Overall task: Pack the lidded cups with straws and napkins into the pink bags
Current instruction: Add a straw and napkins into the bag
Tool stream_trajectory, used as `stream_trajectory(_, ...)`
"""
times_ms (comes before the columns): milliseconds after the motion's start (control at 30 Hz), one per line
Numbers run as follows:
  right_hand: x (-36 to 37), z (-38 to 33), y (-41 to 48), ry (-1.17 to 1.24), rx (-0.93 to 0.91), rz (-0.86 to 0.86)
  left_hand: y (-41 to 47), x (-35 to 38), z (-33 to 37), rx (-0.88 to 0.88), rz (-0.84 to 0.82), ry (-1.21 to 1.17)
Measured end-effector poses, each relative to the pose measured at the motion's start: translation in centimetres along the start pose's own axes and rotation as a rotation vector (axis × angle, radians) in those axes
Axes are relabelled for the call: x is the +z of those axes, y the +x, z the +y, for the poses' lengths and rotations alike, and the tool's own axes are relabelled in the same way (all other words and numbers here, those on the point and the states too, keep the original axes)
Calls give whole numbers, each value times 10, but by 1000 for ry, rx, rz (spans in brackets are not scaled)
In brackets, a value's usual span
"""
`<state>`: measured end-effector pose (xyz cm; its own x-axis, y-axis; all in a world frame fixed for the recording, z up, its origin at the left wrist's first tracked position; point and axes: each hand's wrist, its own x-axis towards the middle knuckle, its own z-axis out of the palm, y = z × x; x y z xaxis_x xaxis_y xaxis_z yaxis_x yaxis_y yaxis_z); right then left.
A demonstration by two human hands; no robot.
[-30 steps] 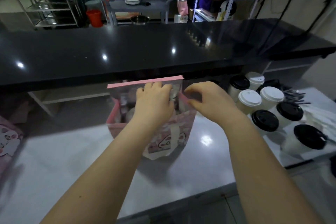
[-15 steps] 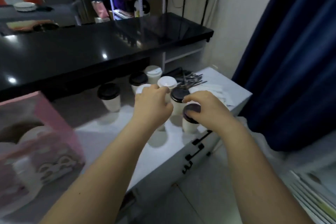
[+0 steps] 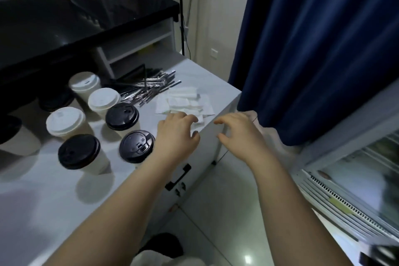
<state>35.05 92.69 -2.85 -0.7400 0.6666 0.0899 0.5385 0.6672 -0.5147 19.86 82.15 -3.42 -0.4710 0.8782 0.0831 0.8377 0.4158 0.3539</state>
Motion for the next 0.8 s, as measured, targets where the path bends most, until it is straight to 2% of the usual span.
stream_trajectory(133, 1, 13, 64, 10, -73, -29, 68, 1, -4, -62, 30, 86)
stream_trajectory(400, 5, 39, 196, -76, -107, -122, 197, 11, -31, -145, -36, 131)
stream_trajectory(633, 18, 29, 297, 8, -262, -166, 240, 10, -85, -336, -61, 99)
stream_trajectory(800, 60, 19, 344, 50, -401, -312, 248, 16, -124, -553, -89, 118)
